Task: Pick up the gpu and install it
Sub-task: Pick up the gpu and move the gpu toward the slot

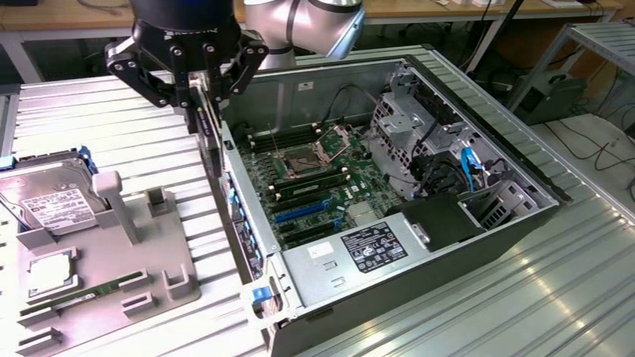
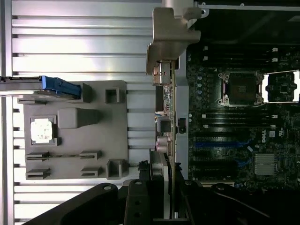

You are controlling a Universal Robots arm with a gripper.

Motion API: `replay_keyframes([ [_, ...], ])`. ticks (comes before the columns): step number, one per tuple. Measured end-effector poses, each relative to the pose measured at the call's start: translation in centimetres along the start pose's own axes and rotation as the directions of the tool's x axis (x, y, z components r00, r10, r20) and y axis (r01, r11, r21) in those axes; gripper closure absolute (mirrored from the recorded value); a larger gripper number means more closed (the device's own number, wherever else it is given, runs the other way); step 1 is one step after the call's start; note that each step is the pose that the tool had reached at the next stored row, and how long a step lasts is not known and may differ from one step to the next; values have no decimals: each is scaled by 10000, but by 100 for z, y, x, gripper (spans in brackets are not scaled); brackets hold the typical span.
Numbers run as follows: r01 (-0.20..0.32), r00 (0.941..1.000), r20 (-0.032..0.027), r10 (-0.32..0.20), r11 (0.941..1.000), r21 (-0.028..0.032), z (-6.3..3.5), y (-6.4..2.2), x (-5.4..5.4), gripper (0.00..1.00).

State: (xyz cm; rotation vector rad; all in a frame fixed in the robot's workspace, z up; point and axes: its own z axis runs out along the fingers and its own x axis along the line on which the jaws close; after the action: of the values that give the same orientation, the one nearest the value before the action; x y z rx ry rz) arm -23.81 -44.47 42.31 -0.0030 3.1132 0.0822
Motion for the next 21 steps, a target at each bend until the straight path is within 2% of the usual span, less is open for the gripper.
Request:
replay_keyframes([
  [11,0,10000,0,0,10000,0,9,-1,-320,72],
  [19,20,10000,-1,-20,10000,-1,16,-2,-602,72],
  [21,179,9998,-8,-179,9998,-6,19,-2,-683,72],
])
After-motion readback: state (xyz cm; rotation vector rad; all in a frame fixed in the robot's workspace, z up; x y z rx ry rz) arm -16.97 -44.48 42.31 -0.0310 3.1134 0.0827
